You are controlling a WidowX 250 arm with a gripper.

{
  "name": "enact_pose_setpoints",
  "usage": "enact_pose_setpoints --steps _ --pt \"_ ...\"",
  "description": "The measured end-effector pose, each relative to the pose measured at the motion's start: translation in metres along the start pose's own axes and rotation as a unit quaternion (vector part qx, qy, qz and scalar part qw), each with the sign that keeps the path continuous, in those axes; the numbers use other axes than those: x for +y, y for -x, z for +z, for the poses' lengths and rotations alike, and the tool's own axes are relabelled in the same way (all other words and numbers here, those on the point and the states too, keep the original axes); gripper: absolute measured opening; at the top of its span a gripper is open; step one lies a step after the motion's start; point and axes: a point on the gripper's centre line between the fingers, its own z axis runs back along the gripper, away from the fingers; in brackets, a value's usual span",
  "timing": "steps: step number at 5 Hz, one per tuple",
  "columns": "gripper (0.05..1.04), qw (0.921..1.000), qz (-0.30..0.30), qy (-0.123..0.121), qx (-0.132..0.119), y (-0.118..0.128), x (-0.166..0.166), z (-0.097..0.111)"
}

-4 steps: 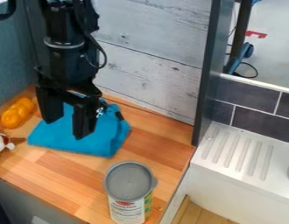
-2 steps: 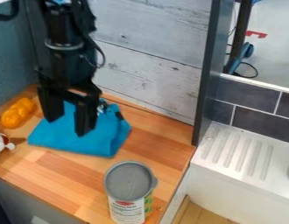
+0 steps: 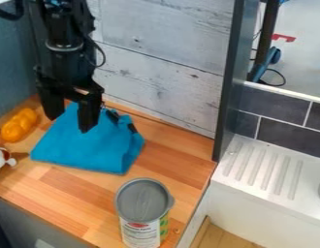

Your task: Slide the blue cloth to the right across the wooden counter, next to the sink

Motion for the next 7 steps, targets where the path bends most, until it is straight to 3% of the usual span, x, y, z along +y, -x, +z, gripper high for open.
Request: enact_pose_setpoints --steps 2,3,5,6,7 --pt "1.001 0.9996 0.027 0.01 -0.009 -0.026 0.026 -0.039" --pt "1.001 0.9997 0.019 0.011 0.005 -0.039 0.03 -0.056" --pt "1.001 0.9995 0.028 0.006 0.01 -0.047 0.031 -0.081" --pt "1.001 0.9993 0.029 0.019 -0.012 -0.055 0.026 -0.087" --pt "1.001 0.9991 0.022 0.034 -0.013 -0.058 0.021 -0.092"
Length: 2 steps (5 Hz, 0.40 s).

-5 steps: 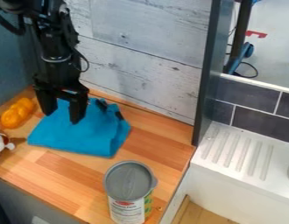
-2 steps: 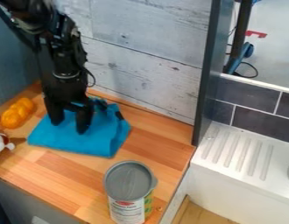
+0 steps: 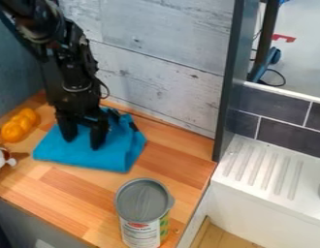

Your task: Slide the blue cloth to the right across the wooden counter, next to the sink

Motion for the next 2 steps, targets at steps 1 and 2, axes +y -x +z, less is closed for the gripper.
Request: enact_pose_setpoints --steps 1,2 --pt "1.001 0.9997 -0.022 0.004 0.001 -0.004 -0.012 -0.001" --pt "1.001 0.9985 -0.052 0.01 0.012 -0.009 -0.034 -0.001"
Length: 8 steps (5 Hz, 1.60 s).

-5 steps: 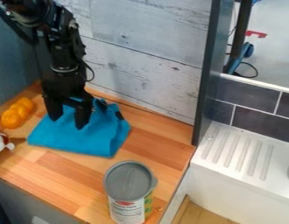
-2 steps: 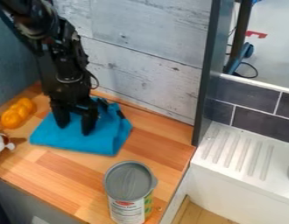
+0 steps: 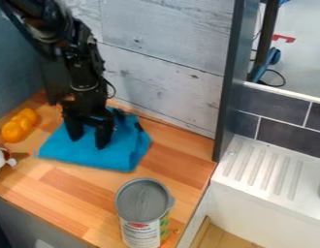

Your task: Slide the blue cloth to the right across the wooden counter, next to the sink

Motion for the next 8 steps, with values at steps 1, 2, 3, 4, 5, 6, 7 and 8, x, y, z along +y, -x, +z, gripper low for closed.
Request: enact_pose_setpoints --steps 1,2,3,4,5,6,7,8 --pt "1.001 0.9986 -0.049 0.003 0.018 -0.01 -0.033 0.0" --pt "1.001 0.9952 -0.091 0.006 0.035 -0.015 -0.063 0.0" --pt "1.001 0.989 -0.138 0.007 0.054 -0.016 -0.097 0.003" --pt "1.001 0.9849 -0.157 0.006 0.073 -0.005 -0.116 0.005" --pt "1.0 0.9848 -0.153 -0.004 0.083 0.003 -0.122 0.005" --pt "1.0 0.9854 -0.148 -0.014 0.082 0.002 -0.12 0.006" --pt "1.0 0.9873 -0.142 -0.036 0.061 0.001 -0.112 0.023" --pt "1.0 0.9885 -0.133 -0.056 0.046 0.0 -0.101 0.035"
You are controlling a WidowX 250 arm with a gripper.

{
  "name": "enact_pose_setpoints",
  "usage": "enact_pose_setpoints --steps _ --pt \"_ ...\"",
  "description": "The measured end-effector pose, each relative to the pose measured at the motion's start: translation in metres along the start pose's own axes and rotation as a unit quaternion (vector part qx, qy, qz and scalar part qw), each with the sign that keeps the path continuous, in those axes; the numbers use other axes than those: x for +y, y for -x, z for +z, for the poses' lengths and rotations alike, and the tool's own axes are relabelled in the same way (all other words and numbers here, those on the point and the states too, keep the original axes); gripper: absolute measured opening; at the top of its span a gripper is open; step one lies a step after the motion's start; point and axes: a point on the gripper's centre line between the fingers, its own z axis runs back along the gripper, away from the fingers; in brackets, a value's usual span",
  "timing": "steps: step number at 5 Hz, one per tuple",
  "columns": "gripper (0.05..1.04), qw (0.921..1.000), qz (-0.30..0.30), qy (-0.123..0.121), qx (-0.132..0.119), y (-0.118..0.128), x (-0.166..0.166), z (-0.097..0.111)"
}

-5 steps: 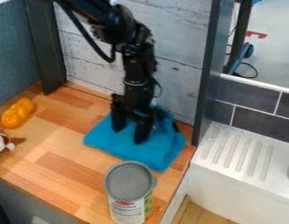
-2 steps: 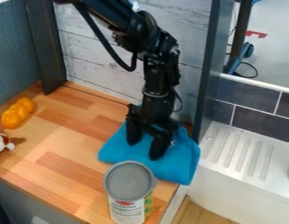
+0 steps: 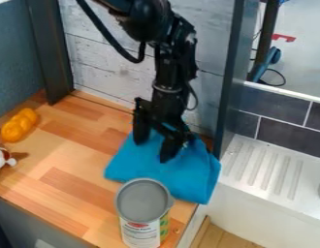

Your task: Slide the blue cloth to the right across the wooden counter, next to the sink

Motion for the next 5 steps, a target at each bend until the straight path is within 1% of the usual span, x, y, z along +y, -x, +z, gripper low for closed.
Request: enact_pose_setpoints --steps 1,2,3,4,5 --pt "1.0 0.9997 0.015 -0.014 -0.012 0.007 0.015 0.012" --pt "1.0 0.9997 0.004 -0.006 -0.023 0.016 0.015 0.032" --pt "1.0 0.9992 -0.015 0.017 -0.034 0.028 0.006 0.052" --pt "1.0 0.9976 -0.03 0.05 -0.038 0.045 -0.004 0.071" --pt "1.0 0.9974 -0.014 0.067 -0.023 0.064 -0.001 0.079"
